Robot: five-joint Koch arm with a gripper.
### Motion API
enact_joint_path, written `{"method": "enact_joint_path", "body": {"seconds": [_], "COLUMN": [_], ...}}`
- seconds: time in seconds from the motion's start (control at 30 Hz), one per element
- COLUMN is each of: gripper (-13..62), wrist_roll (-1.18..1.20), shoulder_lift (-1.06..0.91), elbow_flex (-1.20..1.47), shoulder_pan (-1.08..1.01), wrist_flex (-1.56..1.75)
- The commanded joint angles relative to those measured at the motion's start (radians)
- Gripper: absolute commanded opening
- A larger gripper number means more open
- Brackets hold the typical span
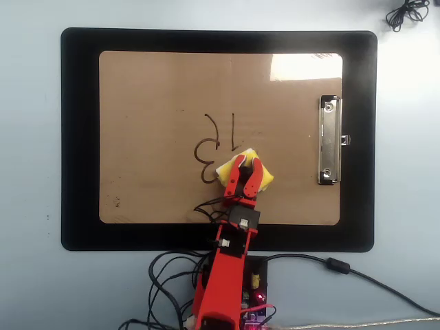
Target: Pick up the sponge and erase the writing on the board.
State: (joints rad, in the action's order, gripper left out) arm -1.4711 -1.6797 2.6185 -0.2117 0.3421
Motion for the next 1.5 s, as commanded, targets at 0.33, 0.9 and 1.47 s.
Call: {"method": "enact_joint_path", "body": {"seconds": [0.33, 0.9, 1.47], "gripper": [-8.0, -8.0, -8.0], "wrist_roll": [-0.023, -0.061, -0.058], "shoulder_lift": [0.568, 0.173, -0.397], "elbow_flex": [-0.506, -0.117, 0.301], "shoulder_pan": [0.124, 0.140, 0.156], "wrist_flex": [0.482, 0.279, 0.140]}}
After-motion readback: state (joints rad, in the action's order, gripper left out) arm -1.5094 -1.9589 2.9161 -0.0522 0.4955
